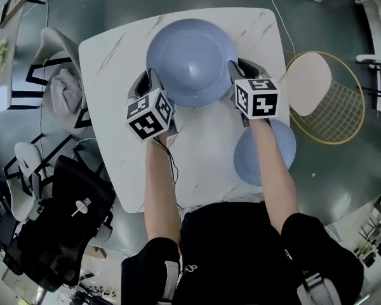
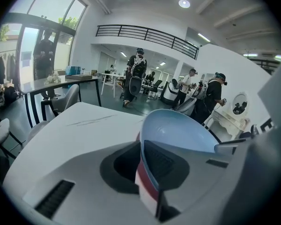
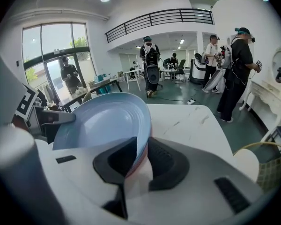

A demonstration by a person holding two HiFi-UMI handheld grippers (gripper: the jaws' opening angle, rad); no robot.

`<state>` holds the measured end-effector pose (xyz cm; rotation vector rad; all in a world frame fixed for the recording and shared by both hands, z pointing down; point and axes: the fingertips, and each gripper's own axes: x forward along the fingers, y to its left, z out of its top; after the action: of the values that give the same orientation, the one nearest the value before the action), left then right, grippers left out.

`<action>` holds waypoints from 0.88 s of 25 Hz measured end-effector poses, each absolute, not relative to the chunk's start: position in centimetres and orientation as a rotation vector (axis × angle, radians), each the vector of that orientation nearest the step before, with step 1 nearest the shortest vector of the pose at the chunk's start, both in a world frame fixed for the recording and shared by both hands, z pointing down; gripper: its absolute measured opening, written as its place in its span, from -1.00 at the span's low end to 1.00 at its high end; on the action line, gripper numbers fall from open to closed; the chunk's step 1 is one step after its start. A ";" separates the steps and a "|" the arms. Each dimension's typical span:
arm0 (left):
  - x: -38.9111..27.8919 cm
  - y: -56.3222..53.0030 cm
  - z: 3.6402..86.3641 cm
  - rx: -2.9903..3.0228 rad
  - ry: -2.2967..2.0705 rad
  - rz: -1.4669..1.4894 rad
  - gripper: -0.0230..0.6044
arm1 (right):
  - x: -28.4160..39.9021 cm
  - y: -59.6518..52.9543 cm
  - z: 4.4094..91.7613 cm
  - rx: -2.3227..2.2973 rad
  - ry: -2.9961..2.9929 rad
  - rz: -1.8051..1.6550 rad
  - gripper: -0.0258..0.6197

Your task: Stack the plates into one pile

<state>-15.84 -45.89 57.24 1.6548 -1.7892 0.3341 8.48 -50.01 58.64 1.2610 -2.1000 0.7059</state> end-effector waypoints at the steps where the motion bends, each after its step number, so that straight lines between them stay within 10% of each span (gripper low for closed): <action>1: -15.8 -46.0 57.6 1.657 -1.785 0.348 -0.79 | 8.5 -50.2 58.7 1.257 -2.093 0.698 -0.67; 10: -15.0 -46.8 58.7 1.689 -1.757 0.377 -0.41 | 8.5 -50.5 59.1 1.221 -2.094 0.552 -0.48; 22: -16.5 -45.8 60.3 1.631 -1.713 0.399 -0.40 | 8.7 -52.6 60.4 1.057 -2.075 0.454 -0.40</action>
<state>-16.53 -45.79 60.29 1.6311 -1.7134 0.3992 8.68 -52.59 60.44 1.0574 -2.0754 0.4536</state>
